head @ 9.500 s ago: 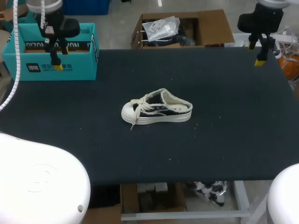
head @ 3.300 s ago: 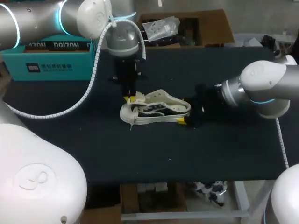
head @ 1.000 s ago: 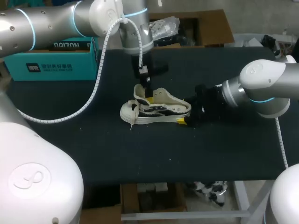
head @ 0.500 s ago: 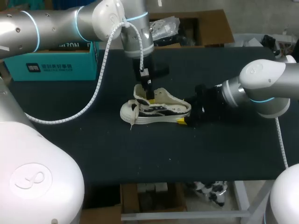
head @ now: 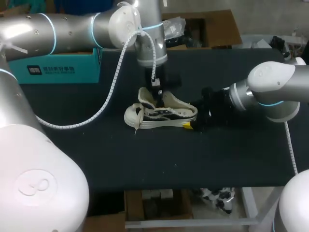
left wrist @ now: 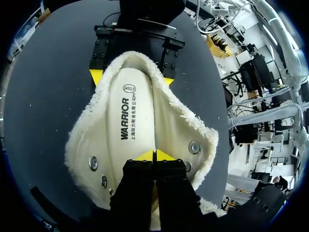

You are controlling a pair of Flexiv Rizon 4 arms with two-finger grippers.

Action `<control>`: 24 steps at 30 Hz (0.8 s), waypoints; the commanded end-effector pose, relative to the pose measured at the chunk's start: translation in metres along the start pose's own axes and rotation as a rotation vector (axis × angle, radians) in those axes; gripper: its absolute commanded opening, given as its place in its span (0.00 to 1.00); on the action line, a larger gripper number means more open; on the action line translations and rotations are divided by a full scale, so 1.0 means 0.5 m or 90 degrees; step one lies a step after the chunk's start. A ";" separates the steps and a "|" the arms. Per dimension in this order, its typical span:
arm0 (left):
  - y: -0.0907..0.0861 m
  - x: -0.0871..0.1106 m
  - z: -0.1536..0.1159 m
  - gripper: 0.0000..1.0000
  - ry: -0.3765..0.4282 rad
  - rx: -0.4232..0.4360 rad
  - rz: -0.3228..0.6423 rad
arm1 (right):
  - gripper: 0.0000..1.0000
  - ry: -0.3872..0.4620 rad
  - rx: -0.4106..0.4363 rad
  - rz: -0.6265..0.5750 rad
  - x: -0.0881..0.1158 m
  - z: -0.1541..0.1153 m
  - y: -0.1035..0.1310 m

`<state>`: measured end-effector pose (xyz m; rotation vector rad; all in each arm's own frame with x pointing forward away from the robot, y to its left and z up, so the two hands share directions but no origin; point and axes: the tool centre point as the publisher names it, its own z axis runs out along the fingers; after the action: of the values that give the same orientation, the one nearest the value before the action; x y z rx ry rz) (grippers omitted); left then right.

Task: Open the shoe tongue, take the insole out of the shoe, put the insole back into the shoe, and pack the shoe into the shoebox

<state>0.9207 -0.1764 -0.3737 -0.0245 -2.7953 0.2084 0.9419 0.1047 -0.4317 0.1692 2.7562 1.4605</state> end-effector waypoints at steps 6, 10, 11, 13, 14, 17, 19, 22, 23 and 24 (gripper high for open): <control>-0.001 0.018 0.048 0.00 -0.019 -0.007 -0.009 | 0.00 0.001 -0.003 -0.001 -0.002 0.007 -0.013; -0.003 0.017 0.065 0.00 -0.052 -0.015 -0.030 | 0.00 0.001 -0.003 -0.001 -0.002 0.007 -0.013; -0.004 0.017 0.067 0.00 -0.054 -0.015 -0.030 | 0.00 0.001 -0.003 -0.001 -0.002 0.007 -0.013; -0.005 0.016 0.072 0.00 -0.065 -0.017 -0.035 | 0.00 0.001 -0.003 -0.001 -0.002 0.007 -0.013; -0.005 0.016 0.074 0.00 -0.065 -0.017 -0.034 | 0.00 0.001 -0.003 -0.001 -0.002 0.007 -0.013; -0.006 0.017 0.080 0.11 -0.072 -0.019 -0.030 | 0.00 0.001 -0.003 -0.001 -0.002 0.007 -0.013; -0.006 0.018 0.085 0.23 -0.079 -0.023 -0.028 | 0.00 0.001 -0.003 -0.001 -0.002 0.007 -0.013; -0.007 0.017 0.092 0.44 -0.090 -0.029 -0.028 | 0.00 0.001 -0.003 -0.001 -0.002 0.007 -0.013; -0.007 0.017 0.093 0.46 -0.099 -0.030 -0.032 | 0.00 0.001 -0.003 -0.001 -0.002 0.007 -0.013; -0.007 0.016 0.094 0.47 -0.100 -0.029 -0.032 | 0.00 0.001 -0.003 -0.001 -0.002 0.007 -0.013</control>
<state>0.9118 -0.1823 -0.3987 0.0481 -2.9357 0.1443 0.9409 0.1043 -0.4323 0.1662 2.7560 1.4609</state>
